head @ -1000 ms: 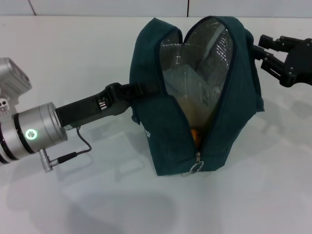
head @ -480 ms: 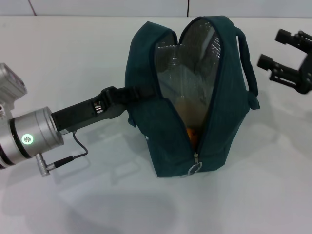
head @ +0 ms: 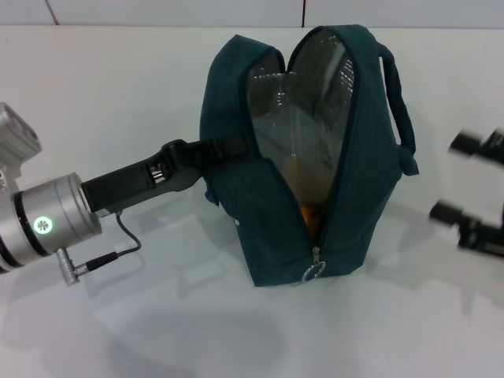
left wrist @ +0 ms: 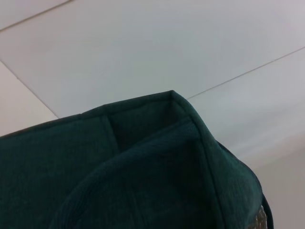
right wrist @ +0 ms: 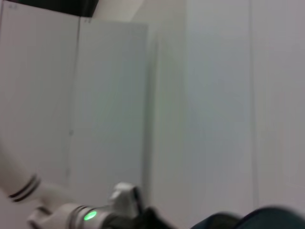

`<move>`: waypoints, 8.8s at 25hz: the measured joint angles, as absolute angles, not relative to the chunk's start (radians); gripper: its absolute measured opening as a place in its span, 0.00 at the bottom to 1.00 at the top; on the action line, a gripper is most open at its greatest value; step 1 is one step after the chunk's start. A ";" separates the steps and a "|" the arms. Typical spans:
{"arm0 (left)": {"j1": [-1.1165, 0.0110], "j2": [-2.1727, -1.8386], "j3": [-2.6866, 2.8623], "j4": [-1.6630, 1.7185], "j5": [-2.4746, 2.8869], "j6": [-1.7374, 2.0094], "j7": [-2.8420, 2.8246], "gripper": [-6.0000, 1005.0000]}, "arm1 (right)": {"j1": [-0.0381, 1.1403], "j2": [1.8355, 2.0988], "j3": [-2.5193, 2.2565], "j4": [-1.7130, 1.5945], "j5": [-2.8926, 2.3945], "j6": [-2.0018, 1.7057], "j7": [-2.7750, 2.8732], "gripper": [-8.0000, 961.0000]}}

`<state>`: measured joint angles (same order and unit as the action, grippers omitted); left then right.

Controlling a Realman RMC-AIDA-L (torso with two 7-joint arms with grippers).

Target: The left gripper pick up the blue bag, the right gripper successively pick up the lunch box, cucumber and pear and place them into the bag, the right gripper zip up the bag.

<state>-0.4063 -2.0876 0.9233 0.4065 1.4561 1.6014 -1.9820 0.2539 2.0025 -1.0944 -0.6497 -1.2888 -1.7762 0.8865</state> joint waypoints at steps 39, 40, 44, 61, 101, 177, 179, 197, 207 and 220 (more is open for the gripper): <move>-0.410 -2.089 0.925 0.399 1.453 1.601 -1.982 0.04 | 0.356 2.019 -1.590 -0.414 -1.175 -1.427 0.922 0.79; -0.410 -2.089 0.925 0.399 1.453 1.601 -1.982 0.04 | 0.357 2.020 -1.592 -0.414 -1.175 -1.422 0.922 0.79; -0.410 -2.089 0.925 0.399 1.453 1.601 -1.982 0.04 | 0.362 2.021 -1.598 -0.415 -1.173 -1.412 0.923 0.79; -0.412 -2.089 0.928 0.399 1.452 1.603 -1.976 0.04 | 0.388 2.024 -1.757 -0.436 -1.024 -1.343 0.923 0.78; -0.402 -2.088 0.925 0.399 1.453 1.606 -1.971 0.04 | 0.383 2.022 -1.815 -0.447 -0.946 -1.276 0.925 0.43; -0.245 -2.070 0.754 0.504 1.401 1.647 -1.585 0.88 | 0.660 2.028 -1.693 -0.561 -0.785 -1.361 0.771 0.03; -0.233 -2.073 0.741 0.514 1.398 1.656 -1.583 0.88 | 0.662 2.028 -1.718 -0.576 -0.774 -1.360 0.769 0.03; -0.162 -2.076 0.735 0.598 1.430 1.762 -1.565 0.86 | 0.671 2.028 -1.762 -0.546 -0.685 -1.347 0.741 0.04; -0.162 -2.080 0.701 0.594 1.432 1.764 -1.562 0.85 | 0.760 2.028 -1.914 -0.588 -0.568 -1.234 0.670 0.04; -0.159 -2.084 0.705 0.589 1.464 1.731 -1.554 0.84 | 0.786 2.028 -1.945 -0.589 -0.559 -1.182 0.667 0.05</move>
<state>-0.1591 -2.0836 0.7047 0.5894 1.4638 1.7309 -1.5544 0.7861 2.0278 -1.9448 -0.5885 -0.5587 -1.1824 0.6666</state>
